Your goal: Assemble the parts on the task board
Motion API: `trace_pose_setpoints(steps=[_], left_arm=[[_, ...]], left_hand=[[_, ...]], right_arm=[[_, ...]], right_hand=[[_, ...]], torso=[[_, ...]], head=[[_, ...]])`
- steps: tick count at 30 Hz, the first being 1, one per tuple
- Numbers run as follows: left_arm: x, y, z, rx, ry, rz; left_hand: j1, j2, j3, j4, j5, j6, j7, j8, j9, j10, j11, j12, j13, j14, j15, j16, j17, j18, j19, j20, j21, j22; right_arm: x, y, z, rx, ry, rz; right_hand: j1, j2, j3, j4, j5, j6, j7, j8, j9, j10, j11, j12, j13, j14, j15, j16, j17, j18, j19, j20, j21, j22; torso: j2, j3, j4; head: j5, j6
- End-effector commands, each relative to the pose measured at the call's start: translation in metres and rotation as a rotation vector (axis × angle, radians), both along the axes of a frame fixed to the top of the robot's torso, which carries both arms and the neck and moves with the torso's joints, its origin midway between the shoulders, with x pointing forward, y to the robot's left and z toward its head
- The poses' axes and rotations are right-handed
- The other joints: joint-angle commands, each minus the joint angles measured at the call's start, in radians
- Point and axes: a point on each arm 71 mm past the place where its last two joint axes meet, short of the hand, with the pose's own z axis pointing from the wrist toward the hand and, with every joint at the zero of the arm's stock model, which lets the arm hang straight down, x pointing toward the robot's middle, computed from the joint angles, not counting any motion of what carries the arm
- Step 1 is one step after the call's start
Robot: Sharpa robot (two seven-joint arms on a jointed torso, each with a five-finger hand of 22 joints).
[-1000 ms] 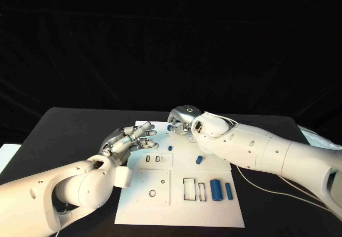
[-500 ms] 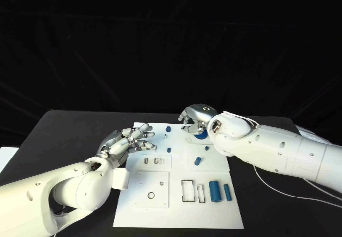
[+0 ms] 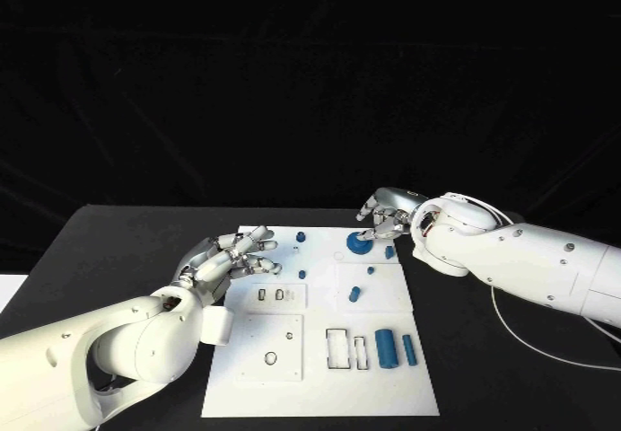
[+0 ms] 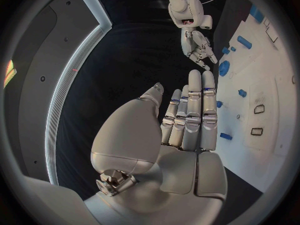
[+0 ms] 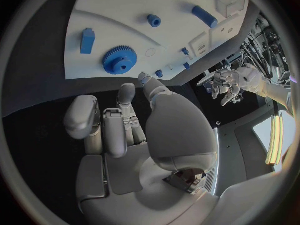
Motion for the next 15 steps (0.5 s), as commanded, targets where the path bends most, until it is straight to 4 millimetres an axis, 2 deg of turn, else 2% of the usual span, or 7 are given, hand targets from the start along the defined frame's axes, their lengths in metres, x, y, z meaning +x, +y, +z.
trace_pose_setpoints(steps=[1, 15], left_arm=[[0.000, -0.002, 0.002, -0.018, -0.013, -0.019], [0.001, -0.001, 0.001, -0.015, -0.010, -0.018]], left_hand=[[-0.009, 0.000, 0.005, 0.000, 0.004, -0.002, 0.001, -0.005, 0.001, -0.004, 0.001, -0.001, -0.001, -0.008, 0.002, 0.003, 0.001, 0.008, -0.009, 0.000, 0.004, 0.002], [-0.009, 0.000, 0.005, 0.000, 0.004, -0.002, 0.001, -0.005, 0.001, -0.004, 0.001, -0.001, -0.001, -0.008, 0.002, 0.003, 0.001, 0.008, -0.009, 0.000, 0.004, 0.002]], right_arm=[[0.001, -0.003, -0.007, -0.016, 0.079, -0.023], [0.003, 0.001, -0.023, -0.069, 0.099, -0.012]], right_hand=[[0.009, 0.004, -0.008, 0.003, 0.004, -0.004, 0.001, 0.005, 0.001, -0.007, 0.003, 0.031, 0.038, 0.059, 0.005, 0.006, 0.007, -0.013, 0.000, 0.005, 0.009, 0.007], [0.026, 0.013, -0.022, 0.008, 0.005, -0.004, 0.002, 0.010, 0.002, 0.009, 0.005, 0.118, 0.142, 0.062, 0.007, 0.019, 0.028, -0.016, 0.002, 0.009, 0.025, 0.029]], torso=[[0.000, -0.0017, 0.0003], [0.001, -0.0025, 0.0010]], head=[[-0.002, -0.002], [0.001, -0.010]])
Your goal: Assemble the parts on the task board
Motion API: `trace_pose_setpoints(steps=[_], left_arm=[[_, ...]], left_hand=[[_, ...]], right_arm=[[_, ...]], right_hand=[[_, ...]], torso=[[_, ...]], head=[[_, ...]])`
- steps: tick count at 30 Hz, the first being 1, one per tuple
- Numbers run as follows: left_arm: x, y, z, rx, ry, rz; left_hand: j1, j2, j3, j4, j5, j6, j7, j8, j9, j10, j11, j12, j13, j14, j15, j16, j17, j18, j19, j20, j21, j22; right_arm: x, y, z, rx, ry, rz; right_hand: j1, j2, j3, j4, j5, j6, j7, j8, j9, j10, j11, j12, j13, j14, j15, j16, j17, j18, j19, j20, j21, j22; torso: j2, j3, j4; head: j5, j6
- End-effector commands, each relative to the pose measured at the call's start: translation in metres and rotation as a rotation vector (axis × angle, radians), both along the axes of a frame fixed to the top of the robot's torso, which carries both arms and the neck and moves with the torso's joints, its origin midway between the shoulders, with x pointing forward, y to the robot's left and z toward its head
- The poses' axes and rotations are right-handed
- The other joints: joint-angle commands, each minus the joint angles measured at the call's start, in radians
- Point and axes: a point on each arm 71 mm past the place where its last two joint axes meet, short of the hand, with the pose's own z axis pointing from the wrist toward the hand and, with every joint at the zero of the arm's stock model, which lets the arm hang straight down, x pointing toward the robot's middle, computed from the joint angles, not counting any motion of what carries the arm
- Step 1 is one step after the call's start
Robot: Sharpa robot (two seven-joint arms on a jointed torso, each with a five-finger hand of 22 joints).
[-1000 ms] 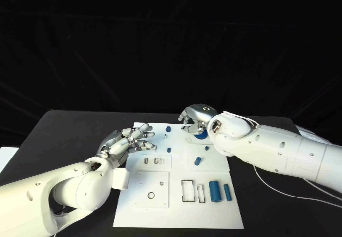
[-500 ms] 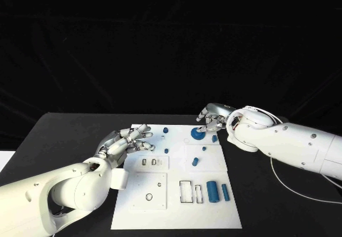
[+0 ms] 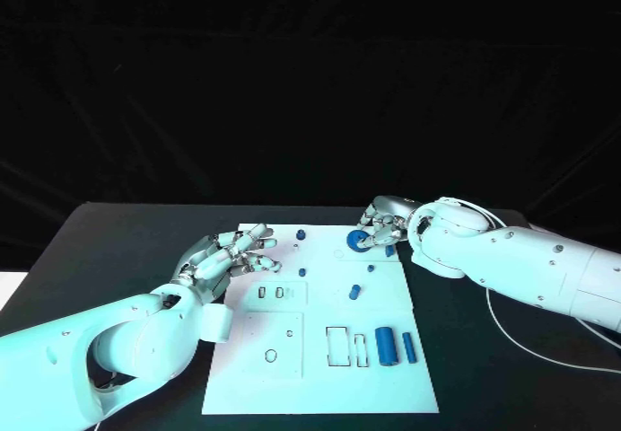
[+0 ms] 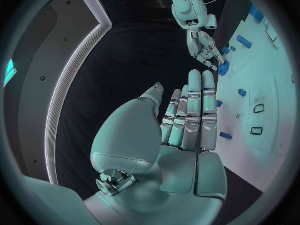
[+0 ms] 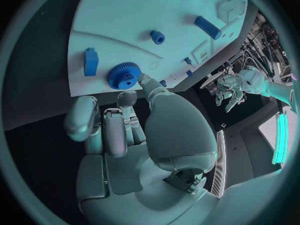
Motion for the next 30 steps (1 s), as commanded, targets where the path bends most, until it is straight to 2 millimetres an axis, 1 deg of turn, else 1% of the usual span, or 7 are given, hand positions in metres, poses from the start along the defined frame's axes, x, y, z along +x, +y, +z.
trace_pose_setpoints(steps=[1, 8, 11, 18, 24, 27, 30], left_arm=[[-0.0002, -0.0016, 0.0017, -0.015, -0.010, -0.017], [0.0000, -0.0016, 0.0015, -0.015, -0.009, -0.017], [0.0000, -0.0018, 0.0015, -0.015, -0.008, -0.018], [0.0003, -0.0017, 0.0012, -0.014, -0.007, -0.018], [0.0002, -0.0019, 0.0012, -0.015, -0.006, -0.020], [0.0003, -0.0017, 0.0011, -0.014, -0.006, -0.019], [0.0003, -0.0016, 0.0011, -0.014, -0.006, -0.019]], left_hand=[[-0.009, 0.000, 0.005, 0.000, 0.004, -0.002, 0.001, -0.005, 0.001, -0.004, 0.001, -0.001, -0.001, -0.008, 0.002, 0.003, 0.001, 0.008, -0.009, 0.000, 0.004, 0.002], [-0.009, 0.000, 0.005, 0.000, 0.004, -0.002, 0.001, -0.005, 0.001, -0.004, 0.001, -0.001, -0.001, -0.008, 0.002, 0.003, 0.001, 0.008, -0.009, 0.000, 0.004, 0.002], [-0.009, 0.000, 0.005, 0.000, 0.004, -0.002, 0.001, -0.005, 0.001, -0.004, 0.001, -0.001, -0.001, -0.008, 0.002, 0.003, 0.001, 0.008, -0.009, 0.000, 0.004, 0.002], [-0.009, 0.000, 0.005, 0.000, 0.004, -0.002, 0.001, -0.005, 0.001, -0.004, 0.001, -0.001, -0.001, -0.008, 0.002, 0.003, 0.001, 0.008, -0.009, 0.000, 0.004, 0.002], [-0.008, 0.000, 0.006, -0.001, 0.004, -0.001, 0.001, -0.004, 0.002, -0.003, 0.000, 0.001, 0.000, -0.011, 0.002, 0.006, 0.004, 0.008, -0.011, 0.000, 0.004, 0.002], [-0.008, 0.000, 0.006, -0.001, 0.004, -0.001, 0.001, -0.003, 0.002, -0.003, 0.000, 0.001, 0.000, -0.011, 0.002, 0.006, 0.005, 0.008, -0.011, 0.000, 0.004, 0.002], [-0.008, 0.000, 0.006, -0.001, 0.004, -0.001, 0.001, -0.003, 0.002, -0.003, 0.000, 0.001, 0.000, -0.011, 0.002, 0.006, 0.005, 0.008, -0.011, 0.000, 0.004, 0.002]], right_arm=[[-0.0001, -0.0007, -0.0036, -0.045, 0.015, 0.005], [0.0015, -0.0025, -0.0058, -0.056, 0.006, -0.001], [0.0018, -0.0018, -0.0064, -0.057, 0.005, -0.001], [0.0036, -0.0013, -0.0081, -0.061, 0.008, -0.002], [0.0044, -0.0005, -0.0117, -0.072, 0.011, 0.000], [0.0042, 0.0003, -0.0125, -0.071, 0.003, 0.002], [0.0033, 0.0023, -0.0107, -0.070, -0.038, 0.009]], right_hand=[[0.011, -0.002, -0.008, -0.001, 0.005, -0.003, 0.002, 0.006, 0.002, 0.008, 0.000, 0.012, 0.013, 0.062, 0.007, 0.005, 0.004, -0.016, -0.001, 0.005, 0.007, 0.004], [0.017, 0.001, -0.008, -0.002, 0.008, -0.002, 0.002, 0.008, 0.002, 0.007, 0.000, 0.020, 0.024, 0.063, 0.007, 0.010, 0.012, -0.017, 0.000, 0.006, 0.011, 0.009], [0.020, 0.004, -0.007, -0.002, 0.009, 0.000, 0.002, 0.009, 0.003, 0.008, 0.000, 0.025, 0.031, 0.063, 0.007, 0.011, 0.014, -0.018, 0.000, 0.006, 0.013, 0.012], [0.030, 0.017, -0.001, -0.002, 0.005, 0.011, 0.000, 0.017, 0.005, 0.015, -0.002, 0.049, 0.060, 0.063, 0.007, 0.014, 0.018, -0.019, 0.002, 0.006, 0.019, 0.020], [0.040, 0.027, 0.008, -0.006, -0.010, 0.029, -0.003, 0.029, 0.008, 0.028, -0.005, 0.077, 0.094, 0.064, 0.005, 0.018, 0.025, -0.020, 0.003, 0.005, 0.025, 0.028], [0.044, 0.036, 0.016, -0.006, -0.019, 0.060, -0.009, 0.046, 0.014, 0.042, -0.010, 0.102, 0.122, 0.064, 0.001, 0.020, 0.028, -0.020, 0.004, 0.003, 0.029, 0.033], [0.073, 0.062, 0.046, -0.021, -0.067, 0.122, -0.029, 0.078, 0.029, 0.074, -0.027, 0.151, 0.175, 0.066, -0.011, 0.025, 0.036, -0.022, 0.008, -0.005, 0.038, 0.047]], torso=[[0.000, -0.0006, -0.0005], [0.000, -0.0004, -0.0017], [0.000, -0.0002, 0.0004], [0.001, -0.0007, -0.0006], [0.001, 0.0002, -0.0013], [0.001, -0.0004, -0.0010], [0.000, -0.0007, -0.0009]], head=[[0.001, -0.002], [0.001, -0.001], [0.000, -0.003], [0.000, -0.005], [0.000, -0.010], [0.001, -0.010], [0.001, -0.011]])
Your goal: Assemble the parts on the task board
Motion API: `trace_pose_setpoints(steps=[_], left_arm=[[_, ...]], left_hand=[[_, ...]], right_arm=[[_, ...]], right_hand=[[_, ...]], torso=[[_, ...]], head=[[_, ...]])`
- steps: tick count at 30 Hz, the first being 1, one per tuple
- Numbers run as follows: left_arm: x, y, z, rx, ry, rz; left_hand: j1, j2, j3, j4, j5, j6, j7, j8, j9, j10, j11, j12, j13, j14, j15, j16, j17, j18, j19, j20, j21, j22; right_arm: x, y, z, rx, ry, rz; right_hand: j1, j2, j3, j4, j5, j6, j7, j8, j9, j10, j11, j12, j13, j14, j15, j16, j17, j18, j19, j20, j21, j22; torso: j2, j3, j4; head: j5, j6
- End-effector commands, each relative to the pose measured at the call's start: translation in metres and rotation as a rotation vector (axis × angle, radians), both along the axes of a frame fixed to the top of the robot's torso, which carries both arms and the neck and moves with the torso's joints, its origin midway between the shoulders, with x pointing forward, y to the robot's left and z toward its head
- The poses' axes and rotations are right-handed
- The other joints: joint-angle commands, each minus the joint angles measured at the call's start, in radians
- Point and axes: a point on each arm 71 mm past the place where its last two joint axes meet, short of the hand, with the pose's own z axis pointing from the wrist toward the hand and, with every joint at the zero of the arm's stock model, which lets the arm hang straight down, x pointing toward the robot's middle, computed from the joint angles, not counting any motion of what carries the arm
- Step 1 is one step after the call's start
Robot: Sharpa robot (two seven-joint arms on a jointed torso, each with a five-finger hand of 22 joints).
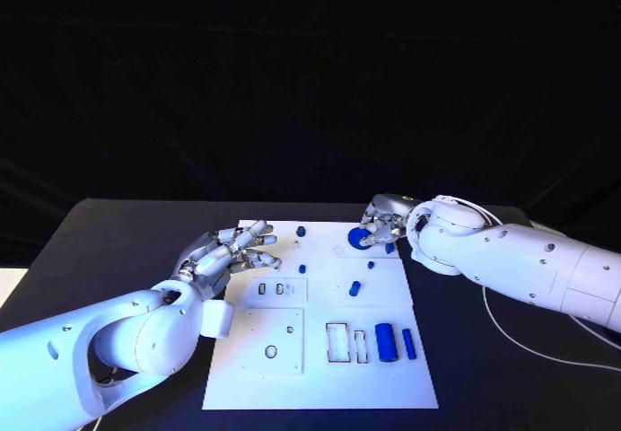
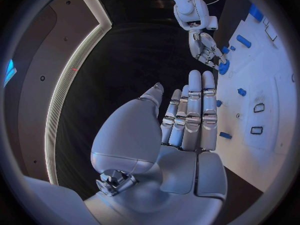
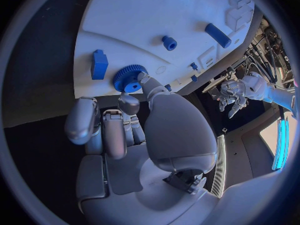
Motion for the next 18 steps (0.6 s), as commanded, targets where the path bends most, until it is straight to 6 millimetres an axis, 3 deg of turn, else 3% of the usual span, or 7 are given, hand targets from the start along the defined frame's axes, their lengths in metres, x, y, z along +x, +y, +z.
trace_pose_setpoints(steps=[1, 6, 18], left_arm=[[0.000, -0.002, 0.002, -0.015, -0.008, -0.019], [0.000, -0.002, 0.001, -0.014, -0.008, -0.018], [0.001, 0.000, 0.001, -0.012, -0.008, -0.014]], left_hand=[[-0.008, 0.000, 0.006, -0.001, 0.004, -0.001, 0.001, -0.003, 0.001, -0.003, 0.000, 0.001, 0.000, -0.007, -0.002, 0.006, 0.001, 0.008, -0.004, 0.000, 0.004, 0.001], [-0.008, 0.000, 0.006, -0.001, 0.004, -0.001, 0.001, -0.003, 0.001, -0.003, 0.000, 0.001, 0.000, -0.007, -0.002, 0.006, 0.001, 0.008, -0.004, 0.000, 0.004, 0.001], [-0.008, 0.001, 0.006, -0.001, 0.004, 0.000, 0.001, -0.003, 0.001, -0.003, 0.000, 0.002, 0.000, -0.008, -0.002, 0.007, 0.002, 0.008, -0.004, 0.000, 0.005, 0.001]], right_arm=[[-0.003, 0.003, -0.004, -0.026, -0.040, 0.018], [-0.007, 0.011, 0.003, 0.007, -0.144, 0.052], [-0.021, 0.057, 0.013, 0.062, -0.222, 0.146]], right_hand=[[0.031, 0.026, 0.027, -0.014, -0.028, 0.049, -0.020, 0.028, 0.021, 0.026, -0.012, 0.036, 0.038, 0.066, -0.016, 0.007, 0.037, -0.013, 0.010, -0.008, 0.009, 0.012], [0.041, 0.042, 0.056, -0.025, -0.032, 0.081, -0.035, 0.043, 0.032, 0.057, -0.024, 0.081, 0.087, 0.067, -0.027, 0.011, 0.045, -0.017, 0.018, -0.020, 0.020, 0.032], [0.001, 0.033, 0.069, -0.009, -0.025, 0.072, -0.034, 0.033, 0.036, 0.058, -0.024, 0.077, 0.093, 0.067, -0.029, 0.012, 0.048, -0.019, 0.020, -0.027, 0.026, 0.041]], torso=[[-0.001, -0.0006, 0.0005], [-0.001, 0.0000, 0.0006], [0.000, -0.0012, 0.0026]], head=[[-0.001, -0.001], [-0.001, 0.000], [0.001, 0.004]])
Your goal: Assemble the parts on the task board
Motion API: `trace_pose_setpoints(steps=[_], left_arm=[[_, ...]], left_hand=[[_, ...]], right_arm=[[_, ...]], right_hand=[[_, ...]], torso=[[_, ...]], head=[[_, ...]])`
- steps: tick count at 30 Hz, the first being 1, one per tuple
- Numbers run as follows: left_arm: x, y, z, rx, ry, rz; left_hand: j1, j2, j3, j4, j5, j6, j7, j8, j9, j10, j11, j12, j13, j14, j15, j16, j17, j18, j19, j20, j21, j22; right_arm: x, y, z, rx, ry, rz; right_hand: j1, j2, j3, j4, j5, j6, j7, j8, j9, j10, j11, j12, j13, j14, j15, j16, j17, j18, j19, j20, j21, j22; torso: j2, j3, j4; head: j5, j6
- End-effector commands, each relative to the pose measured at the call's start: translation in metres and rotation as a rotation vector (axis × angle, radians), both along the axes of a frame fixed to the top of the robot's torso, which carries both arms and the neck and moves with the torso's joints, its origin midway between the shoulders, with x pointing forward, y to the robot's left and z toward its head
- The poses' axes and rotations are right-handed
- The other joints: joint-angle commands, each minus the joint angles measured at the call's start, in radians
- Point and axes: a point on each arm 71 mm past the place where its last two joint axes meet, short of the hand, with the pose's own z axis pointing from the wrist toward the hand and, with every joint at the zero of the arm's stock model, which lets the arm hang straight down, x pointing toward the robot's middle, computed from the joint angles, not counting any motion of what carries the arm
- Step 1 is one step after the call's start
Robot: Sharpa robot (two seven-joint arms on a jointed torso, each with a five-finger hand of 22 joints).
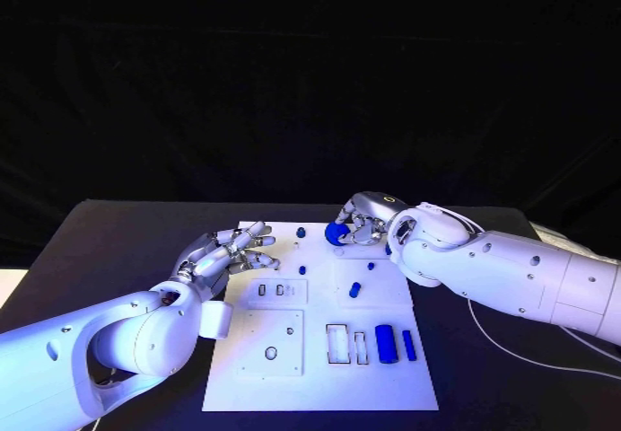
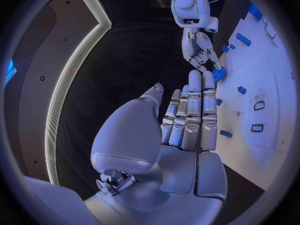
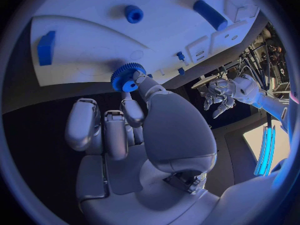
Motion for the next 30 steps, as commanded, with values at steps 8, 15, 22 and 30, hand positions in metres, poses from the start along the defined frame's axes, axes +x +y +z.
trace_pose_setpoints(steps=[8, 15, 22, 30], left_arm=[[0.000, -0.003, 0.001, -0.015, -0.008, -0.021], [0.000, -0.004, 0.001, -0.017, -0.007, -0.024], [0.000, -0.005, 0.001, -0.017, -0.007, -0.024], [0.000, -0.006, 0.001, -0.018, -0.006, -0.028]], left_hand=[[-0.008, 0.001, 0.006, -0.001, 0.004, 0.000, 0.001, -0.003, 0.001, -0.003, 0.000, 0.002, 0.000, -0.005, 0.001, 0.003, 0.001, 0.008, -0.004, 0.000, 0.005, 0.001], [-0.008, 0.001, 0.006, -0.001, 0.004, 0.000, 0.001, -0.003, 0.001, -0.003, 0.000, 0.002, 0.000, -0.005, 0.001, 0.003, 0.001, 0.008, -0.004, 0.000, 0.005, 0.001], [-0.008, 0.001, 0.006, -0.001, 0.004, 0.000, 0.001, -0.003, 0.001, -0.003, 0.000, 0.002, 0.000, -0.005, 0.001, 0.003, 0.001, 0.008, -0.004, 0.000, 0.005, 0.001], [-0.007, 0.001, 0.007, -0.003, 0.004, 0.001, 0.000, -0.002, 0.002, -0.002, 0.000, 0.003, 0.000, -0.007, 0.001, 0.006, 0.003, 0.009, -0.005, 0.000, 0.005, 0.002]], right_arm=[[-0.004, 0.047, 0.004, 0.006, -0.045, 0.070], [-0.002, 0.069, -0.004, -0.022, -0.024, 0.091], [-0.003, 0.080, -0.010, -0.034, -0.010, 0.104], [-0.002, 0.082, -0.014, -0.060, 0.004, 0.094]], right_hand=[[-0.033, 0.000, 0.021, 0.025, 0.011, 0.050, -0.022, 0.023, 0.098, 0.002, 0.004, -0.014, -0.003, 0.068, -0.005, 0.003, 0.047, -0.018, 0.000, -0.006, 0.003, 0.001], [-0.042, -0.005, 0.022, 0.029, 0.009, 0.044, -0.020, 0.017, 0.098, -0.004, 0.006, -0.025, -0.012, 0.068, -0.003, 0.002, 0.045, -0.018, 0.000, -0.005, 0.003, 0.001], [-0.047, -0.008, 0.024, 0.031, 0.007, 0.037, -0.017, 0.010, 0.097, -0.010, 0.008, -0.035, -0.018, 0.067, -0.001, 0.002, 0.044, -0.017, -0.001, -0.004, 0.002, -0.001], [-0.067, -0.028, 0.023, 0.039, -0.012, -0.007, 0.002, -0.024, 0.088, -0.055, 0.024, -0.107, -0.077, 0.069, 0.011, 0.009, 0.061, -0.018, -0.004, 0.005, 0.000, -0.002]], torso=[[0.001, -0.0020, 0.0021], [0.001, -0.0012, 0.0014], [0.001, 0.0002, -0.0015], [0.001, 0.0011, -0.0023]], head=[[0.004, 0.000], [0.009, -0.002], [0.011, -0.003], [0.012, -0.006]])
